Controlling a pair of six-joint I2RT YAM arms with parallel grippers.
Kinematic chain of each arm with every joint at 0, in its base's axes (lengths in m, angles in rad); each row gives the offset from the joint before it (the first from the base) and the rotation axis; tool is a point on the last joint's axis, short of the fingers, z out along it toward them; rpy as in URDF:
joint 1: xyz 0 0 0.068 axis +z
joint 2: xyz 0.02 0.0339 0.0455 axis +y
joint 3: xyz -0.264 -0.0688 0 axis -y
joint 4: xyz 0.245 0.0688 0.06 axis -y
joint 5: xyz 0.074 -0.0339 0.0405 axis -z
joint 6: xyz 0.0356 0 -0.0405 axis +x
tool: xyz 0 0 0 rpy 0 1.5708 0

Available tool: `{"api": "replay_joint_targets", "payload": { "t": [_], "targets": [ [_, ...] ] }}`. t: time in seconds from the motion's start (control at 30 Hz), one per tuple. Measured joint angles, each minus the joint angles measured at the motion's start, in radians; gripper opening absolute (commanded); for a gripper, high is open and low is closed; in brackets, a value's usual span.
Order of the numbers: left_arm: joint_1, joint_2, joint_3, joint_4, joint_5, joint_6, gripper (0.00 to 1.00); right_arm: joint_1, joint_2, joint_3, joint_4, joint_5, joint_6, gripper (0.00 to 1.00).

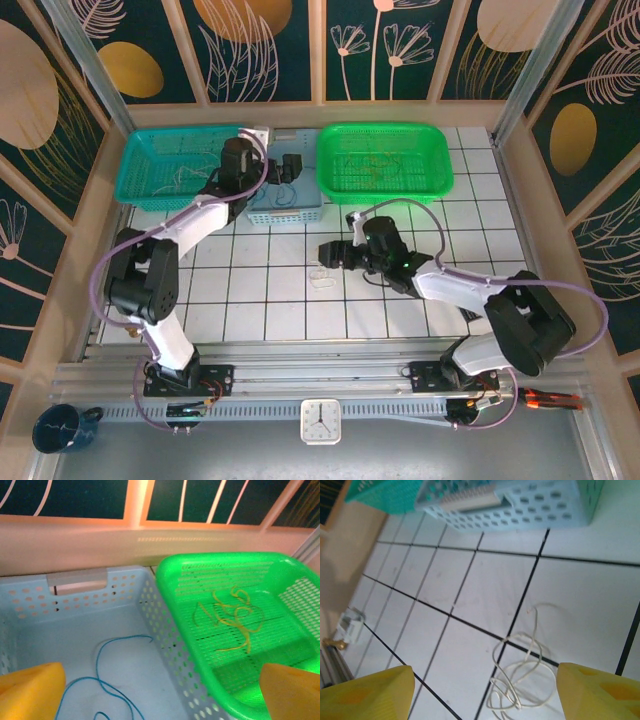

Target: Untangle the cables

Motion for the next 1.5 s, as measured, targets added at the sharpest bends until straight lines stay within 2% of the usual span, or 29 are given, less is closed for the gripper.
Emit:
{"api": "replay_joint_targets", "payload": {
  "t": [0.23,0.43,0.53,0.7,0.77,0.87,1.13,1.3,1.5],
  "targets": [
    [0.000,-0.152,-0.161,0.003,0.071,-0.083,0.99,0.038,0.107,-0.009,0.010,0.009,-0.004,0.73],
    [0.000,-0.230,-0.310,0.016,0.111,-0.155,0.99,0.045,0.227,0.012,0.024,0.021,-0.019,0.60],
    [0.000,-0.250,-0.354,0.016,0.121,-0.177,0.99,0.045,0.258,0.029,0.024,0.027,-0.030,0.45],
    [0.000,-0.266,-0.393,0.035,0.128,-0.205,0.99,0.043,0.269,0.054,0.030,0.026,-0.050,0.07],
    [0.000,-0.270,-0.410,0.045,0.136,-0.215,0.99,0.037,0.266,0.055,0.028,0.024,-0.057,0.00],
    [0.000,-0.273,-0.429,0.059,0.150,-0.231,0.99,0.008,0.227,0.051,0.016,0.020,-0.068,0.00],
    [-0.002,-0.273,-0.478,0.145,0.240,-0.309,0.99,-0.111,-0.010,-0.003,0.026,-0.066,-0.086,0.00],
    [-0.038,-0.273,-0.496,0.225,0.298,-0.396,0.99,-0.125,-0.088,-0.010,0.040,-0.154,-0.121,0.00],
    [-0.108,-0.264,-0.496,0.362,0.346,-0.512,0.95,-0.126,-0.103,-0.010,0.057,-0.229,-0.146,0.00]
  ]
}}
